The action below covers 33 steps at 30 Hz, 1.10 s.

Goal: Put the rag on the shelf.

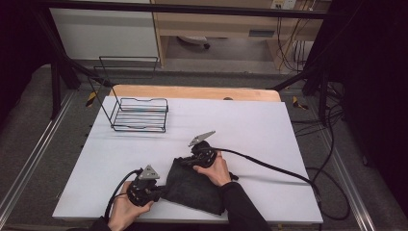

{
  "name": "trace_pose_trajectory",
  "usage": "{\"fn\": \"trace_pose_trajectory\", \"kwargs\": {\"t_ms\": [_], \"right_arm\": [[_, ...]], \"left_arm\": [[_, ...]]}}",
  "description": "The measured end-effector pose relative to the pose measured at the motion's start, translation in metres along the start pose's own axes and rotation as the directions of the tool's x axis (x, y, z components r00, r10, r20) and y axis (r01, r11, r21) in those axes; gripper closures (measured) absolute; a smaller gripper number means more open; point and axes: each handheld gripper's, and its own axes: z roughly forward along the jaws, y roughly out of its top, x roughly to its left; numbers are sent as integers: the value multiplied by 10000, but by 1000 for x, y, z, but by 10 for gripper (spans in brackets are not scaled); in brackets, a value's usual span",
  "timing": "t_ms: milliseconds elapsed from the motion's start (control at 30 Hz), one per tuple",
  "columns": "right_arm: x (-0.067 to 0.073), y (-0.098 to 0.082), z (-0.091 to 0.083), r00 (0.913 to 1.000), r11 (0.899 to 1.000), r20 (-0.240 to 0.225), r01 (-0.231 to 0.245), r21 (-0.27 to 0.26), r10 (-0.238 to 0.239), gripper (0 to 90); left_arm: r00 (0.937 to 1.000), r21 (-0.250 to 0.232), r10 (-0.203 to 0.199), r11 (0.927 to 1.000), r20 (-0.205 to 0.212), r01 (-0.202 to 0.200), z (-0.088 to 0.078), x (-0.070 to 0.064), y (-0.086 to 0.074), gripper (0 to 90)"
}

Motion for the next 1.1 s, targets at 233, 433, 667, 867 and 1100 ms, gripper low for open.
{"fn": "trace_pose_trajectory", "kwargs": {"t_ms": [233, 433, 667, 867, 1100], "right_arm": [[-6, 2, -15, 9949, 9958, 897, -385, -830, 460, 792], [-15, -3, -26, 9716, 9827, 2000, -949, -1592, 1263, 792], [-24, -15, -33, 9309, 9689, 3016, -1510, -1961, 2062, 790], [-25, -15, -31, 9329, 9721, 3014, -1464, -1831, 1972, 785], [-26, -16, -30, 9346, 9752, 3052, -1325, -1774, 1825, 782]], "left_arm": [[9977, -84, 384, 9992, -555, -389, -1, 14, 27, 840], [9929, -543, 358, 9976, -1134, -421, 12, 28, 49, 825], [9901, -1130, -183, 9936, -1390, 25, 9, 43, 40, 636], [9915, -1200, -402, 9925, -1237, 253, 23, 55, 39, 650], [9961, -1123, -277, 9935, -843, 181, 31, 48, 40, 774]]}}
